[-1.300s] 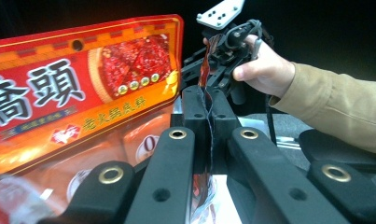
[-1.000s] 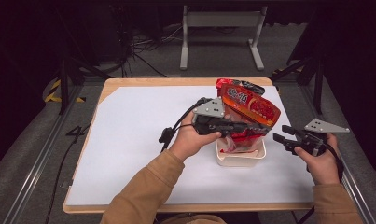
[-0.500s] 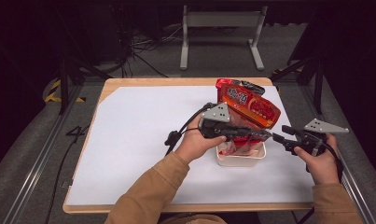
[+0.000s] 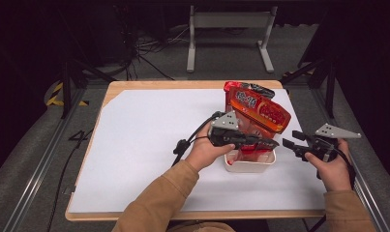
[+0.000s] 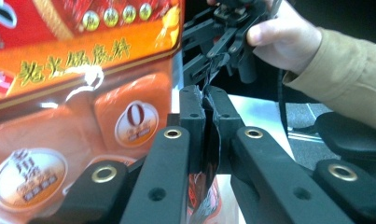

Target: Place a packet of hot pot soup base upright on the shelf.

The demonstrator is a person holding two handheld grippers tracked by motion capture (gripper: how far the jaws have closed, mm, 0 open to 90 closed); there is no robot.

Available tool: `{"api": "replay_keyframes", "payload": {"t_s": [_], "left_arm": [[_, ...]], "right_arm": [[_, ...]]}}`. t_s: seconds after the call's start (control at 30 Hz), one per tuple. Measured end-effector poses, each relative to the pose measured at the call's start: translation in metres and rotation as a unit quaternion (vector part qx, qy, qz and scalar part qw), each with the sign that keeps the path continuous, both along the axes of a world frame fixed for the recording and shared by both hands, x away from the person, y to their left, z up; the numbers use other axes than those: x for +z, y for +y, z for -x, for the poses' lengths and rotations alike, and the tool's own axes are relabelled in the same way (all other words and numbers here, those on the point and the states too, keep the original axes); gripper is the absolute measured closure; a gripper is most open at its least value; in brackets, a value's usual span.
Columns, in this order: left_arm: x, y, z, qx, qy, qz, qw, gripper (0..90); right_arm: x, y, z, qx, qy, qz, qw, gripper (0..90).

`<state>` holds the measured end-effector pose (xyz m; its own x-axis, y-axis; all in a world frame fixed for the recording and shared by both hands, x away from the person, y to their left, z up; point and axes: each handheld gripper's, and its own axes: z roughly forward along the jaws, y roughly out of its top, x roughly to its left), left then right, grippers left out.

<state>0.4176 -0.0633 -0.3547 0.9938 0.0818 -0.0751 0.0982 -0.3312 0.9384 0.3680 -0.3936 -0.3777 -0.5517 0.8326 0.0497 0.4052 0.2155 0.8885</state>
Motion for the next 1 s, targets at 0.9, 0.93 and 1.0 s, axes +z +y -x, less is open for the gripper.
{"api": "replay_keyframes", "payload": {"t_s": [0.9, 0.93, 1.0], "left_arm": [[0.02, 0.055, 0.012, 0.101, 0.012, 0.004, 0.9948, 27.7], [0.021, 0.059, 0.012, 0.108, 0.01, 0.003, 0.9941, 25.6], [0.024, 0.066, 0.013, 0.119, 0.011, -0.001, 0.9928, 24.9]], "right_arm": [[-0.003, 0.005, -0.004, 0.003, 0.0, 0.004, 1.0, 35.7], [-0.003, 0.005, -0.004, 0.001, -0.002, 0.001, 1.0, 34.8], [-0.003, 0.005, -0.005, -0.002, -0.003, -0.005, 1.0, 33.4]]}}
